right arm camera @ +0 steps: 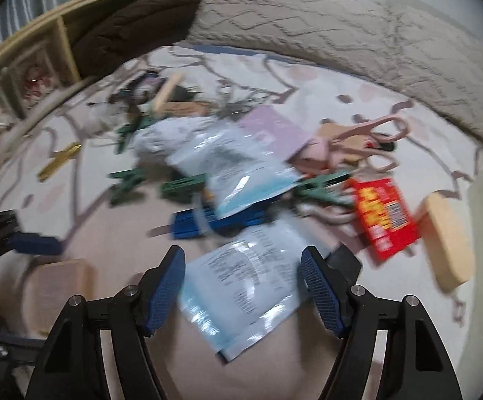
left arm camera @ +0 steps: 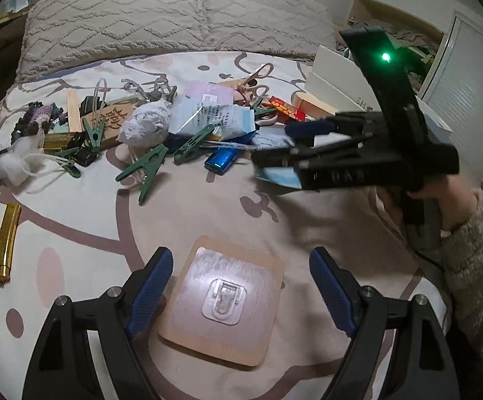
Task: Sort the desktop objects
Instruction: 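Lift the sachet with the right tool while the left tool holds the wooden pad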
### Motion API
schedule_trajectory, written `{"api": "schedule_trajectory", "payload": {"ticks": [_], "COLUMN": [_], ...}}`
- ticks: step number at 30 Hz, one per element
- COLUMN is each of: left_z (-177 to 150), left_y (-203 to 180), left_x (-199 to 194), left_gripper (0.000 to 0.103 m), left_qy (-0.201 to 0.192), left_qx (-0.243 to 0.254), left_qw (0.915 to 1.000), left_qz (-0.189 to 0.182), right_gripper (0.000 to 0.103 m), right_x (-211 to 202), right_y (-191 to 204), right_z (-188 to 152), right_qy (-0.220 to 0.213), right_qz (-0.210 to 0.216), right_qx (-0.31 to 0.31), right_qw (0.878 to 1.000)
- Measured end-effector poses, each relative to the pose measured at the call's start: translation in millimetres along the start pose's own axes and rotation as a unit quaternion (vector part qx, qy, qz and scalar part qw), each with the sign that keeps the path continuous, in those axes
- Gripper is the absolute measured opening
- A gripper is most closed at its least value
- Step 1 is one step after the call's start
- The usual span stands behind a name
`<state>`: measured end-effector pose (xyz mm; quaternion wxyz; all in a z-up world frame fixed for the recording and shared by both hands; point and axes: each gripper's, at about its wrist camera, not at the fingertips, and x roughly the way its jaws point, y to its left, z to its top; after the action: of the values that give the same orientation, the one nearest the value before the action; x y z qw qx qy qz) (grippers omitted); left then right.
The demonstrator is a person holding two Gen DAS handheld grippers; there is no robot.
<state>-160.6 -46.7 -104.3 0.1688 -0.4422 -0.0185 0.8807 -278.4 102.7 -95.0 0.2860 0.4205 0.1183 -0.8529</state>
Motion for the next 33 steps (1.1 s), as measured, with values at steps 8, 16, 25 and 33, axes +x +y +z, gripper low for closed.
{"api": "schedule_trajectory", "payload": {"ticks": [8,16,25,33], "left_z": [-0.9,-1.7,-3.1,-5.4], "left_y": [-1.2,2.0,-1.9,-4.5], "left_x": [-0.4,0.5,-3.5,-9.2], "left_gripper": [0.084,0.084,0.084,0.092], "left_qy": [0.002,0.005,0.001,-0.003], "left_qx": [0.002,-0.006,0.011,0.031], "left_qw": [1.0,1.0,0.9999,0.9995], "left_qz": [-0.006,-0.006,-0.01,-0.01], "right_gripper": [0.073,0.074,0.074,0.074], "right_x": [22.0,28.7,6.1,-16.9], "right_y": [-7.2,-6.5,15.8,23.8], "right_z": [18.7,6.6,-28.6,-60.6], "right_qy": [0.025,0.025,0.024,0.02], "right_qz": [0.011,0.02,0.005,0.012], "right_qx": [-0.03,-0.062,-0.073,-0.057], "right_qw": [0.999,0.998,0.997,0.998]}}
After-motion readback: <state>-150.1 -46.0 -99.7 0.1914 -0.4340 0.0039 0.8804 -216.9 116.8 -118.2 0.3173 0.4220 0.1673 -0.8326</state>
